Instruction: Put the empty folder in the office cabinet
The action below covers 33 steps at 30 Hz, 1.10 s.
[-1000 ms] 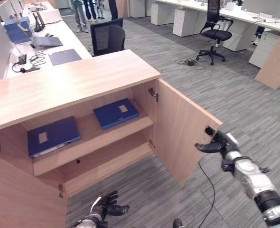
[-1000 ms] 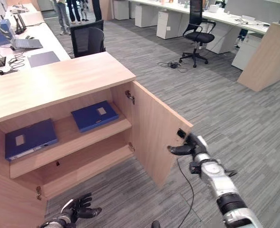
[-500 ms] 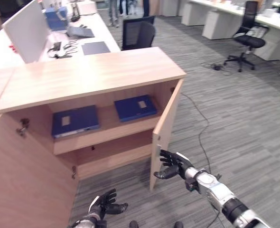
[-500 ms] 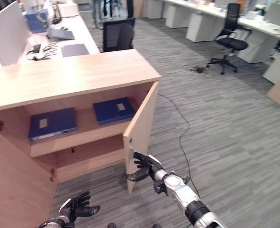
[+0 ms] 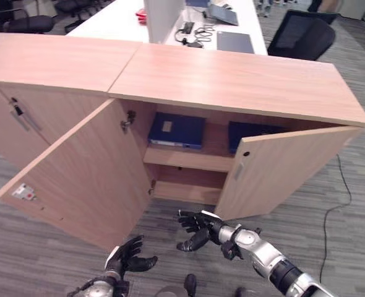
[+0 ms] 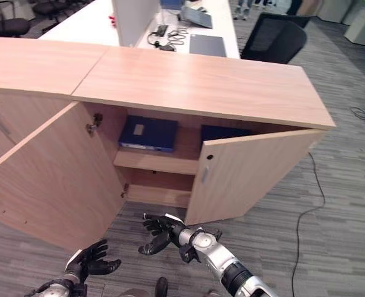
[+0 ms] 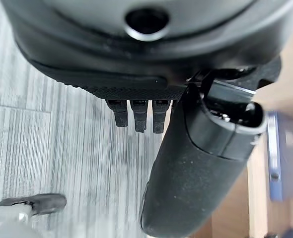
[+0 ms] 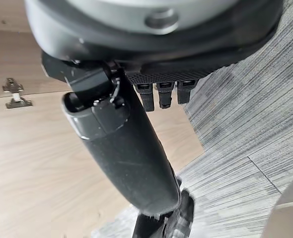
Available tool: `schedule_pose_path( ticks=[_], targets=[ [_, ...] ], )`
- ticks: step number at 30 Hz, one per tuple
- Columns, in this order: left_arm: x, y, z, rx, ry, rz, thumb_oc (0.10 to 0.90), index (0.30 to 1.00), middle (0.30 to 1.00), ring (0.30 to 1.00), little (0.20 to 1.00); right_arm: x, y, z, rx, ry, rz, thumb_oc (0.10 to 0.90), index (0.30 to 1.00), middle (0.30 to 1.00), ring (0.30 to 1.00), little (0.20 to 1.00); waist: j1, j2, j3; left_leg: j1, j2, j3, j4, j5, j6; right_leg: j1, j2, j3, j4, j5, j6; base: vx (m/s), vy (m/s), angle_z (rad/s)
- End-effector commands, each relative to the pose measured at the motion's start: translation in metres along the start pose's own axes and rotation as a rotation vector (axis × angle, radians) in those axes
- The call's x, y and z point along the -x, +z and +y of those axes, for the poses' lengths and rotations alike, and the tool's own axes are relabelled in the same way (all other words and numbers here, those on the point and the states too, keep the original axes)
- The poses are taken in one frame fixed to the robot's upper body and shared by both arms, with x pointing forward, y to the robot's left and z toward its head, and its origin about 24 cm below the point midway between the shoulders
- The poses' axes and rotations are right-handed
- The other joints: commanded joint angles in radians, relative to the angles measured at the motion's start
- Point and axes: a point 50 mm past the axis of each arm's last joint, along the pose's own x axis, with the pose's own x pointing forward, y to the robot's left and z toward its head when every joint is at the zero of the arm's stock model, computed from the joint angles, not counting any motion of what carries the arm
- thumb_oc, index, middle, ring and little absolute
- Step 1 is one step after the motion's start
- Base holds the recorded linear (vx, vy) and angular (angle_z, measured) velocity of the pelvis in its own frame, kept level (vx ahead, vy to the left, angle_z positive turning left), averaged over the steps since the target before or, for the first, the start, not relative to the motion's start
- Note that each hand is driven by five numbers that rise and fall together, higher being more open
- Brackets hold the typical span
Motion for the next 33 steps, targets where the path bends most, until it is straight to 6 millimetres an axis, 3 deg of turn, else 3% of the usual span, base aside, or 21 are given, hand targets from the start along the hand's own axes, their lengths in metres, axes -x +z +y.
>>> schedule_pose_path(
  ticks=[1, 3, 5, 6, 8, 9, 11, 12, 13, 15, 16, 19, 23, 25, 26, 27, 28, 30, 32, 33],
  targets=[
    [0.005, 0.02, -0.003, -0.06, -0.051, -0.128, 0.8, 0.9, 0.9, 0.9, 0.9, 0.024, -0.006, -0.037, 0.081, -0.143, -0.005, 0.8, 0.9, 0.9, 0.9, 0.9, -0.052, -0.026, -0.019, -0.008, -0.067, 0.031, 0.103, -0.176, -0.047, -0.066, 0.023, 0.068, -0.048, 0.093, -0.001, 0.06, -0.082, 1.61],
    [0.006, 0.019, -0.003, -0.063, -0.06, -0.124, 0.8, 0.9, 0.9, 0.9, 0.9, 0.045, -0.031, -0.054, 0.059, -0.234, 0.064, 0.8, 0.9, 0.9, 0.9, 0.9, -0.069, -0.046, -0.021, -0.01, -0.091, -0.01, 0.107, -0.177, -0.053, -0.043, 0.027, 0.091, -0.102, 0.107, 0.003, 0.07, -0.113, 1.35],
    [0.009, 0.014, -0.003, -0.055, -0.066, -0.113, 0.8, 0.9, 0.9, 0.9, 0.9, 0.064, -0.054, -0.065, 0.089, -0.296, 0.158, 0.8, 0.9, 0.9, 0.9, 0.9, -0.076, -0.055, -0.036, -0.008, -0.091, -0.029, 0.096, -0.178, -0.056, -0.008, 0.018, 0.069, -0.13, 0.105, -0.006, 0.08, -0.13, 1.05],
    [0.009, 0.013, -0.004, -0.056, -0.067, -0.112, 0.8, 0.9, 0.9, 0.9, 0.9, 0.064, -0.055, -0.065, 0.089, -0.296, 0.159, 0.8, 0.9, 0.9, 0.9, 0.9, -0.077, -0.054, -0.037, -0.008, -0.091, -0.031, 0.096, -0.178, -0.056, -0.007, 0.018, 0.067, -0.131, 0.105, -0.006, 0.14, -0.18, 0.4],
    [0.008, 0.012, -0.001, -0.045, -0.049, -0.104, 0.8, 0.9, 0.9, 0.9, 0.9, 0.09, -0.098, -0.083, 0.062, -0.434, 0.357, 0.8, 0.9, 0.9, 0.9, 0.9, -0.074, -0.057, -0.052, -0.016, -0.072, -0.048, 0.107, -0.184, -0.071, 0.01, 0.026, 0.054, -0.127, 0.093, -0.01, 0.16, -0.219, 0.13],
    [0.007, 0.013, -0.002, -0.042, -0.052, -0.105, 0.8, 0.9, 0.9, 0.9, 0.9, 0.092, -0.106, -0.082, 0.043, -0.448, 0.387, 0.8, 0.9, 0.9, 0.9, 0.9, -0.073, -0.058, -0.053, -0.018, -0.071, -0.055, 0.113, -0.188, -0.074, 0.017, 0.025, 0.049, -0.131, 0.087, -0.013, 0.13, -0.214, 0.24],
    [0.004, 0.013, -0.005, -0.042, -0.056, -0.096, 0.8, 0.9, 0.9, 0.9, 0.9, 0.104, -0.143, -0.072, -0.057, -0.524, 0.518, 0.8, 0.9, 0.9, 0.9, 0.9, -0.072, -0.06, -0.055, -0.019, -0.06, -0.082, 0.118, -0.194, -0.083, 0.036, 0.027, 0.022, -0.134, 0.069, -0.026, 0.1, -0.178, 0.43],
    [0.004, 0.013, -0.005, -0.043, -0.056, -0.096, 0.8, 0.9, 0.9, 0.9, 0.9, 0.104, -0.143, -0.072, -0.057, -0.524, 0.518, 0.8, 0.9, 0.9, 0.9, 0.9, -0.074, -0.06, -0.055, -0.018, -0.06, -0.085, 0.117, -0.194, -0.084, 0.037, 0.027, 0.019, -0.134, 0.068, -0.026, 0.11, -0.214, 0.45],
    [0.002, 0.013, -0.006, -0.029, -0.053, -0.09, 0.8, 0.9, 0.9, 0.9, 0.9, 0.115, -0.171, -0.057, -0.183, -0.589, 0.615, 0.8, 0.9, 0.9, 0.9, 0.9, -0.077, -0.063, -0.061, -0.01, -0.042, -0.104, 0.111, -0.198, -0.096, 0.054, 0.032, -0.005, -0.138, 0.051, -0.037, 0.11, -0.201, 0.48],
    [0.001, 0.014, -0.007, -0.025, -0.051, -0.091, 0.8, 0.9, 0.9, 0.9, 0.9, 0.12, -0.181, -0.052, -0.223, -0.611, 0.655, 0.8, 0.9, 0.9, 0.9, 0.9, -0.083, -0.063, -0.065, -0.009, -0.036, -0.115, 0.106, -0.197, -0.099, 0.059, 0.032, -0.015, -0.141, 0.047, -0.042, 0.1, -0.197, 0.77],
    [-0.003, 0.015, -0.007, -0.019, -0.035, -0.09, 0.8, 0.9, 0.9, 0.9, 0.9, 0.129, -0.199, -0.038, -0.299, -0.653, 0.734, 0.8, 0.9, 0.9, 0.9, 0.9, -0.086, -0.063, -0.066, -0.009, -0.02, -0.13, 0.105, -0.195, -0.111, 0.068, 0.042, -0.026, -0.139, 0.03, -0.052, 0.07, -0.143, 0.64],
    [-0.006, 0.012, -0.006, 0.002, -0.017, -0.072, 0.8, 0.9, 0.9, 0.9, 0.9, 0.14, -0.216, -0.022, -0.362, -0.672, 0.821, 0.8, 0.9, 0.9, 0.9, 0.9, -0.091, -0.062, -0.068, -0.016, -0.001, -0.15, 0.105, -0.185, -0.128, 0.078, 0.049, -0.052, -0.14, 0.012, -0.069, 0.09, -0.221, 0.34],
    [-0.011, 0.004, -0.001, 0.066, 0.037, -0.034, 0.8, 0.9, 0.9, 0.9, 0.9, 0.149, -0.223, -0.019, -0.405, -0.703, 0.858, 0.8, 0.9, 0.9, 0.9, 0.9, -0.096, -0.056, -0.067, -0.025, 0.019, -0.162, 0.11, -0.178, -0.148, 0.087, 0.062, -0.074, -0.139, -0.01, -0.086, 0.06, -0.18, 0.25],
    [-0.015, -0.002, 0.005, 0.155, 0.097, 0.002, 0.8, 0.9, 0.9, 0.9, 0.9, 0.154, -0.226, -0.019, -0.411, -0.719, 0.88, 0.8, 0.9, 0.9, 0.9, 0.9, -0.099, -0.054, -0.058, -0.054, 0.031, -0.14, 0.142, -0.178, -0.168, 0.1, 0.06, -0.092, -0.144, -0.024, -0.095, -0.03, -0.077, 0.2],
    [-0.022, 0.002, 0.006, 0.217, 0.133, 0.008, 0.8, 0.9, 0.9, 0.9, 0.9, 0.158, -0.227, -0.022, -0.416, -0.739, 0.887, 0.8, 0.9, 0.9, 0.9, 0.9, -0.113, -0.058, -0.042, -0.109, 0.067, -0.011, 0.195, -0.181, -0.188, 0.118, 0.032, -0.131, -0.147, -0.033, -0.095, -0.09, 0.016, 0.34],
    [-0.023, 0.003, 0.009, 0.24, 0.154, 0.008, 0.8, 0.9, 0.9, 0.9, 0.9, 0.158, -0.228, -0.022, -0.421, -0.744, 0.89, 0.8, 0.9, 0.9, 0.9, 0.9, -0.116, -0.058, -0.039, -0.126, 0.089, 0.057, 0.205, -0.177, -0.186, 0.119, 0.021, -0.144, -0.15, -0.029, -0.093, -0.09, 0.015, 0.53],
    [-0.023, 0.003, 0.009, 0.24, 0.154, 0.008, 0.8, 0.9, 0.9, 0.9, 0.9, 0.158, -0.228, -0.022, -0.421, -0.744, 0.89, 0.8, 0.9, 0.9, 0.9, 0.9, -0.116, -0.059, -0.04, -0.127, 0.088, 0.057, 0.205, -0.177, -0.186, 0.119, 0.021, -0.144, -0.15, -0.029, -0.093, -0.05, 0.012, 0.84],
    [-0.024, 0.001, 0.015, 0.328, 0.209, 0.008, 0.8, 0.9, 0.9, 0.9, 0.9, 0.163, -0.233, -0.016, -0.466, -0.768, 0.897, 0.8, 0.9, 0.9, 0.9, 0.9, -0.132, -0.046, -0.04, -0.125, 0.159, 0.216, 0.179, -0.152, -0.186, 0.133, 0.006, -0.187, -0.157, -0.029, -0.089, -0.04, 0.049, 1.25],
    [-0.024, -0.002, 0.014, 0.352, 0.218, 0.02, 0.8, 0.9, 0.9, 0.9, 0.9, 0.165, -0.234, -0.015, -0.48, -0.774, 0.899, 0.8, 0.9, 0.9, 0.9, 0.9, -0.137, -0.039, -0.042, -0.113, 0.176, 0.242, 0.158, -0.143, -0.19, 0.141, 0.004, -0.201, -0.159, -0.033, -0.087, -0.01, 0.074, 1.0],
    [-0.022, -0.011, 0.018, 0.379, 0.247, 0.051, 0.8, 0.9, 0.9, 0.9, 0.9, 0.174, -0.238, -0.016, -0.498, -0.796, 0.914, 0.8, 0.9, 0.9, 0.9, 0.9, -0.145, -0.027, -0.05, -0.114, 0.195, 0.266, 0.127, -0.108, -0.201, 0.151, -0.004, -0.224, -0.169, -0.034, -0.085, 0.02, 0.103, 0.5]
  ],
)
